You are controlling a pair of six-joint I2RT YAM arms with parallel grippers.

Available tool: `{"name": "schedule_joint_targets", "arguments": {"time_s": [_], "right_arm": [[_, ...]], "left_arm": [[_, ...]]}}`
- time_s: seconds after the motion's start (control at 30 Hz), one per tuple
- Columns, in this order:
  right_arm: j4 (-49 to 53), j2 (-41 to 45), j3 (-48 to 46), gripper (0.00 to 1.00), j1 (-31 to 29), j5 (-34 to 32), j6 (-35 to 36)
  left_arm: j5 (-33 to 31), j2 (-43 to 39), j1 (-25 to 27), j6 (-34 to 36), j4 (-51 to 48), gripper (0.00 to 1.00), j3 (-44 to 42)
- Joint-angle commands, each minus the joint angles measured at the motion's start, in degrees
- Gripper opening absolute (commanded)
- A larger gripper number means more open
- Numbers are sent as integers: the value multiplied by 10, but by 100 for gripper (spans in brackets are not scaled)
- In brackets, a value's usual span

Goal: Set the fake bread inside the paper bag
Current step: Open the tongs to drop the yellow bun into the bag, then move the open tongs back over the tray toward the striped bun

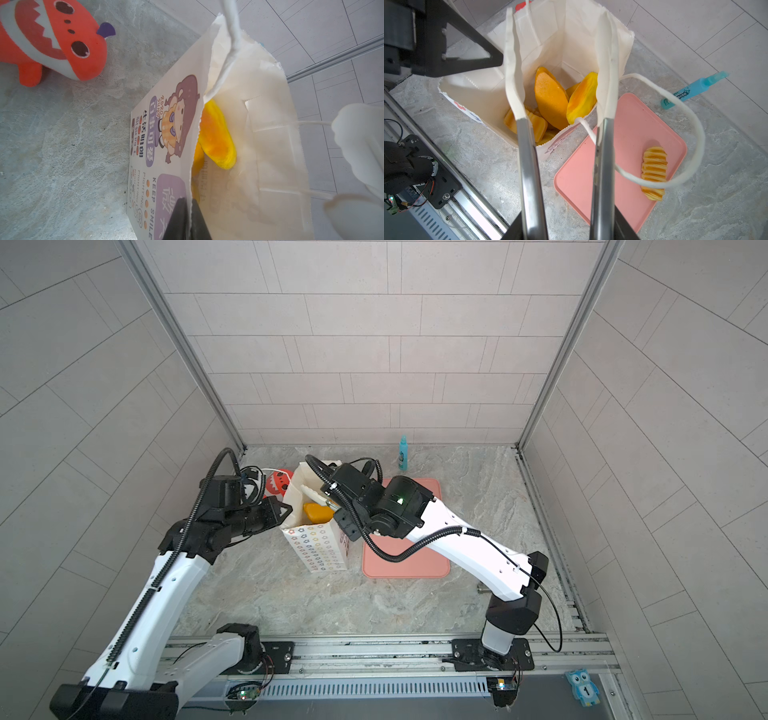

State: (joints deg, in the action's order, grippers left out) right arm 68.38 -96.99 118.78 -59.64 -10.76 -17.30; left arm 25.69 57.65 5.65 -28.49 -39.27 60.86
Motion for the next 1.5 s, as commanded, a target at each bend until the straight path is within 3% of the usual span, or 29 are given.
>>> {"name": "schedule_joint_targets", "arguments": {"time_s": [0.0, 0.37, 0.9, 1.47], "right_arm": [[-8, 24, 29, 50, -2, -29, 11], [-13, 45, 66, 52, 8, -85, 32], [-21, 113, 2, 53, 123, -76, 38], [-97, 198, -292, 54, 352, 38, 18]], "left_arm": [[-1, -7, -2, 4, -2, 11, 18], [-1, -9, -2, 4, -3, 11, 17], [1, -6, -2, 4, 1, 11, 17], [6, -5, -1, 7, 3, 11, 15]]}}
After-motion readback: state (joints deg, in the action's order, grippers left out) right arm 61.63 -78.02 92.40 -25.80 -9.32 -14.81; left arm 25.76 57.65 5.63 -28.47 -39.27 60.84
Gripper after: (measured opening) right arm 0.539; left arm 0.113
